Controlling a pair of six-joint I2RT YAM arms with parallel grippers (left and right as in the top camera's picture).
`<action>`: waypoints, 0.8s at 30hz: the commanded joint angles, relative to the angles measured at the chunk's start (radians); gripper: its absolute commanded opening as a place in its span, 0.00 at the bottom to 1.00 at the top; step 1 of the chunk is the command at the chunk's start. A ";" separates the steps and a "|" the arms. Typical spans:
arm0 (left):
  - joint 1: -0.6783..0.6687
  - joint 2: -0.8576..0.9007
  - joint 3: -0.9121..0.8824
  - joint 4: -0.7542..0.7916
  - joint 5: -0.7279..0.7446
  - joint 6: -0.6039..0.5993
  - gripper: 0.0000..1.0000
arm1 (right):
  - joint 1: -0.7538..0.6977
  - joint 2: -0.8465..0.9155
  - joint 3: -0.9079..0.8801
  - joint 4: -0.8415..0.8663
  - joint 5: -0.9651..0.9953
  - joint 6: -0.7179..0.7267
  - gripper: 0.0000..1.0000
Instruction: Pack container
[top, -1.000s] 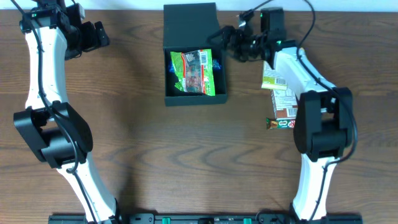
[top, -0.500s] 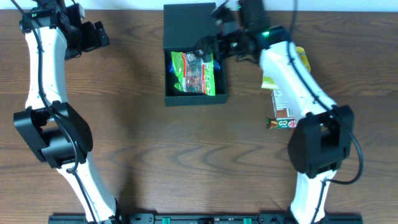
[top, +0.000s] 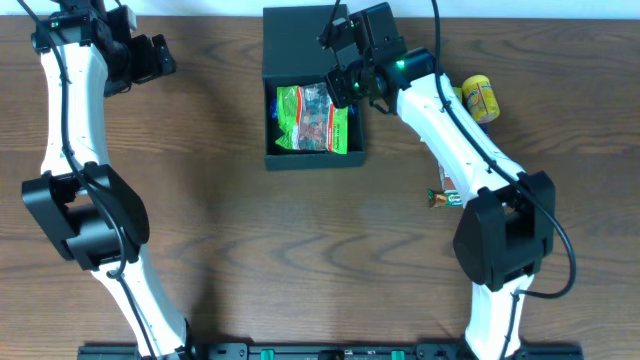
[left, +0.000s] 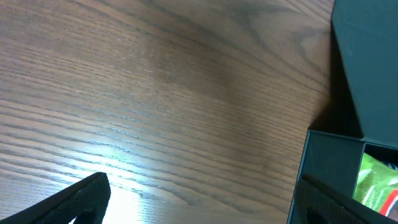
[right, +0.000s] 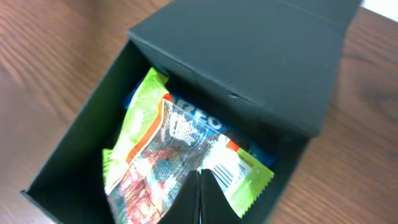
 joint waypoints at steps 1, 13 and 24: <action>0.001 0.014 -0.003 -0.003 0.004 -0.004 0.96 | 0.003 -0.001 0.003 -0.004 -0.012 -0.040 0.01; 0.001 0.014 -0.003 -0.003 0.004 -0.004 0.95 | 0.037 0.085 0.000 -0.108 -0.066 -0.100 0.01; 0.001 0.014 -0.003 -0.004 0.004 -0.004 0.95 | 0.038 0.218 0.000 -0.119 -0.063 -0.099 0.01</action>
